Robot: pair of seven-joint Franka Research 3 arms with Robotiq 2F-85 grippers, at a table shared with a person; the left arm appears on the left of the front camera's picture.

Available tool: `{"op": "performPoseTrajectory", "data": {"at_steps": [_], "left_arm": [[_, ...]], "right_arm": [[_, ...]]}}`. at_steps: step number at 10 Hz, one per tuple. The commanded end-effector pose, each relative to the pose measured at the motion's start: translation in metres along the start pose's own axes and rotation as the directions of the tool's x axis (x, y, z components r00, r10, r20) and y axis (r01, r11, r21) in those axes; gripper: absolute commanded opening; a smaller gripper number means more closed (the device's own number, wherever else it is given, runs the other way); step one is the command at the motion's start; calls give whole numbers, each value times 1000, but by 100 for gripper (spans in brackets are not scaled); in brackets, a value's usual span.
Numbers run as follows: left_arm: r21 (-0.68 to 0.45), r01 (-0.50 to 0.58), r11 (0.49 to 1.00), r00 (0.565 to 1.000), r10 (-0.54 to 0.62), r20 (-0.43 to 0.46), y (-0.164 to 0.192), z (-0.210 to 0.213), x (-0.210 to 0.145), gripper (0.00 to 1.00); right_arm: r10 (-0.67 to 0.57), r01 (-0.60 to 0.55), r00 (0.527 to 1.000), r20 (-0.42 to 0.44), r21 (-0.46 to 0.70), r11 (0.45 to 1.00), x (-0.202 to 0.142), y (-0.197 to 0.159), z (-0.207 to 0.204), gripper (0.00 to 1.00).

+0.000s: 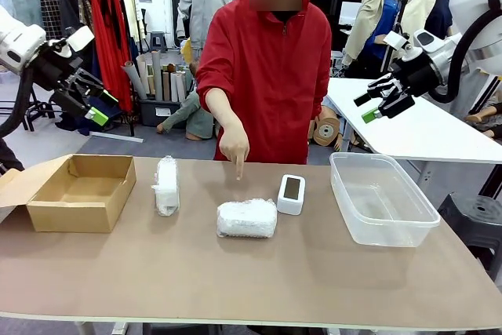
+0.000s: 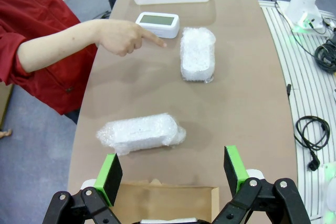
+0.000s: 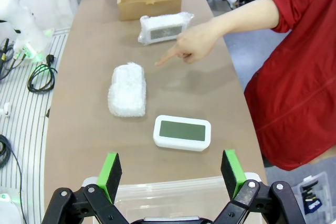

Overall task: Separate and place wrapped and unwrapped clocks.
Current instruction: Pick up the Digital clock indicated by the person.

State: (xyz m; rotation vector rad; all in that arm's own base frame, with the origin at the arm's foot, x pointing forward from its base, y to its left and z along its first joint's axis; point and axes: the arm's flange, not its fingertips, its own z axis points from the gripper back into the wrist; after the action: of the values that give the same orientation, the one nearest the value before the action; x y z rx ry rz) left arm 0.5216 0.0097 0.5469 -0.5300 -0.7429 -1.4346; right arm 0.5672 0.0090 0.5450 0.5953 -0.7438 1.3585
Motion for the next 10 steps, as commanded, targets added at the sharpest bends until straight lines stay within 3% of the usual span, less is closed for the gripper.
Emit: {"op": "performPoseTrajectory", "data": {"at_steps": [1,10], "left_arm": [[9,5,1000,1000,-5,-1,1,2,1,100],[9,5,1000,1000,-5,-1,1,2,1,100]], "right_arm": [[0,0,1000,-1,-5,1000,0,-1,1,100],[0,0,1000,-1,-5,1000,0,-1,1,100]]}}
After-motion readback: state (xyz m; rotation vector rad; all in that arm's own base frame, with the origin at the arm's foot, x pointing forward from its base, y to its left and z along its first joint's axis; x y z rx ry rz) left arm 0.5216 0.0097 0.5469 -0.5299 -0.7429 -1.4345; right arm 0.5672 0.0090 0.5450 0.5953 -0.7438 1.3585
